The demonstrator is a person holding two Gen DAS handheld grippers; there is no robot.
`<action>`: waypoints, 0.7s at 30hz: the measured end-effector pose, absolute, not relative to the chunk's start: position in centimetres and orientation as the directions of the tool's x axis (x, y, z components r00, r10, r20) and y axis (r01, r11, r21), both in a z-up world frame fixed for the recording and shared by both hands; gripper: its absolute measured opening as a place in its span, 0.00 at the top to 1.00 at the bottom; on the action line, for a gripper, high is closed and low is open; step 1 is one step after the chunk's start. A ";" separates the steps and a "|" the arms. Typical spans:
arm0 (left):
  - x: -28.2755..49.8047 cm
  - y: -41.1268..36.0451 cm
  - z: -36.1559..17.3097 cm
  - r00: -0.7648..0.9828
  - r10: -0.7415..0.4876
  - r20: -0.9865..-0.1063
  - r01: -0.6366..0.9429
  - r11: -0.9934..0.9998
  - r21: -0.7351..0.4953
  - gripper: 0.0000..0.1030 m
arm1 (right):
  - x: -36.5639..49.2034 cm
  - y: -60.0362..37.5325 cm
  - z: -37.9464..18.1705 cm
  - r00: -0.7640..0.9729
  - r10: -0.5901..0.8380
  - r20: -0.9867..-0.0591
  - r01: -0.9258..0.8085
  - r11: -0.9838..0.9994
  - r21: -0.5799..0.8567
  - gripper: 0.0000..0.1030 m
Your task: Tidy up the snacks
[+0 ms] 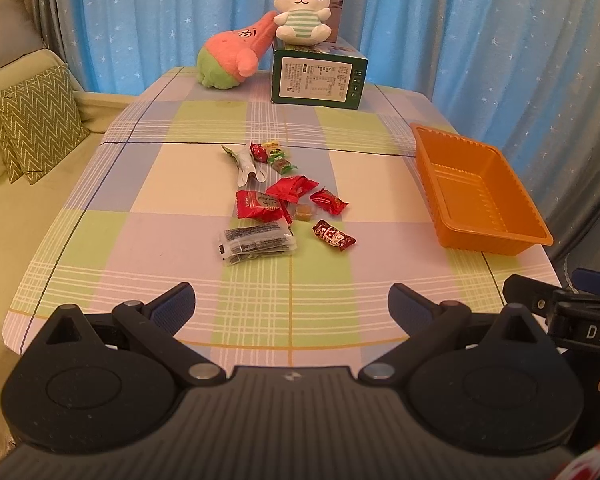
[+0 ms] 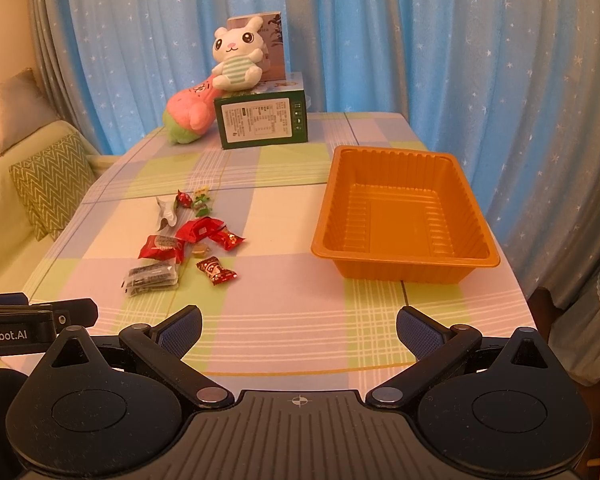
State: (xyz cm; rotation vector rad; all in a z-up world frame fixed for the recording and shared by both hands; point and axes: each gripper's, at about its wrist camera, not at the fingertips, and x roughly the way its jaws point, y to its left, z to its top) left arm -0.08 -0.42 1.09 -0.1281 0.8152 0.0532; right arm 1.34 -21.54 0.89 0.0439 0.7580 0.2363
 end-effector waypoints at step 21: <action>0.0 -0.6 1.1 0.684 -0.012 -0.730 -0.093 0.990 -0.103 0.01 | 1.3 -21.7 0.5 0.695 0.229 -0.682 -0.192 0.973 0.131 0.00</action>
